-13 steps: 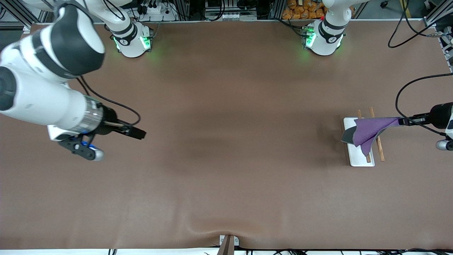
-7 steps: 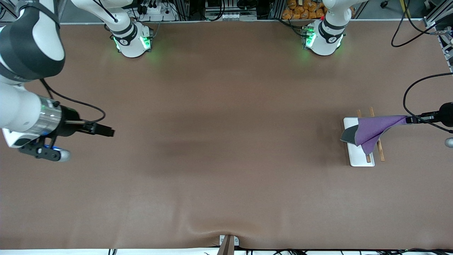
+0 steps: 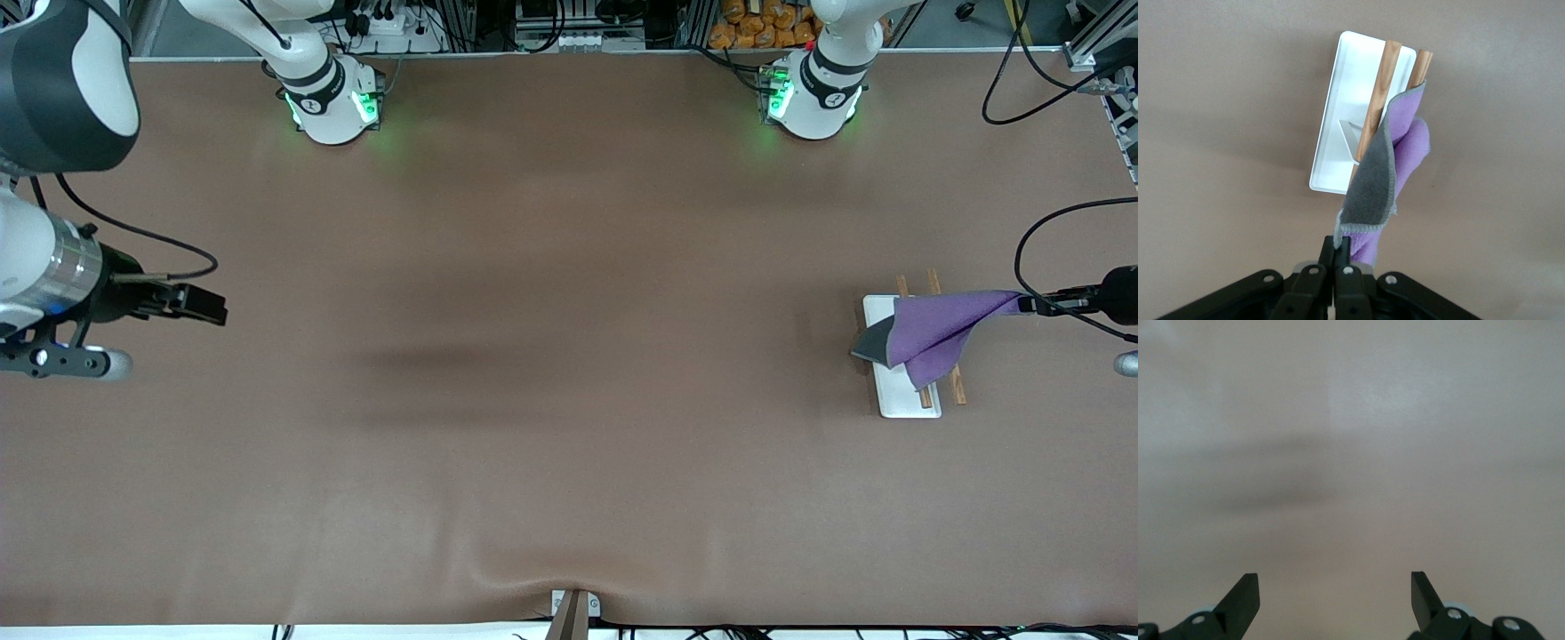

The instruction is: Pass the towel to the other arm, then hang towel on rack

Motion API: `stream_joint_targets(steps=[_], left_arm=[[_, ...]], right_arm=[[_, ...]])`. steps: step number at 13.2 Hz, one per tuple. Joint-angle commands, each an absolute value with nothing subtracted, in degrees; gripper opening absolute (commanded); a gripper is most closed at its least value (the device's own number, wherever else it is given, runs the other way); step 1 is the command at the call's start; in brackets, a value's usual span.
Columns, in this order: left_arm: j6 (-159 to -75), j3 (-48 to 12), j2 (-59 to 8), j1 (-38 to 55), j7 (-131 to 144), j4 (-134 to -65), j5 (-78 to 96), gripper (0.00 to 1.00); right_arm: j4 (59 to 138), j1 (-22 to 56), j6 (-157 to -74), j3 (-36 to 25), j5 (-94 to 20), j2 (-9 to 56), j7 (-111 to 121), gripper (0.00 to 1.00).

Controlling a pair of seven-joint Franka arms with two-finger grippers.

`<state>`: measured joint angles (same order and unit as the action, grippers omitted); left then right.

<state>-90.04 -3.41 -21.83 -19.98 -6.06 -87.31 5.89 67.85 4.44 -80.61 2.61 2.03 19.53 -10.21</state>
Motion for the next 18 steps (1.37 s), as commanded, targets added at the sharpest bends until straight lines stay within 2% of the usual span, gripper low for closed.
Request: stream_joint_targets(steps=[1,5,6,10,13,18], left_arm=[[-90.3,-4.0,-22.3,-21.4,-7.8,-86.8,4.7,0.00],[-90.6,-4.0,-22.3,-22.1,-9.4,-86.7,4.6,0.00],[-90.6,-4.0,-22.4,-22.1,-10.0,-86.7,4.6,0.00],[-91.1,-4.0,-22.9,-22.8,-11.7,-86.7,4.6,0.00],[-91.5,-4.0,-23.4,-23.6,-12.7,-86.7,3.7,0.00],[-91.5,-4.0,-24.1,-24.0,-13.4,-86.6,3.7,0.00]], right_arm=[[77.6,2.4,-83.4,3.4,3.6,12.8,-7.9,1.00],[96.1,2.3,-93.9,3.4,3.6,1.7,-7.9,1.00],[96.9,2.3,-93.9,3.5,3.6,1.1,-8.0,1.00],[96.8,2.1,-93.9,3.4,3.3,0.8,-7.7,1.00],[90.1,0.3,-93.2,3.4,1.9,4.0,-3.0,1.00],[87.8,-0.3,-91.4,3.4,2.1,4.0,-2.9,1.00]])
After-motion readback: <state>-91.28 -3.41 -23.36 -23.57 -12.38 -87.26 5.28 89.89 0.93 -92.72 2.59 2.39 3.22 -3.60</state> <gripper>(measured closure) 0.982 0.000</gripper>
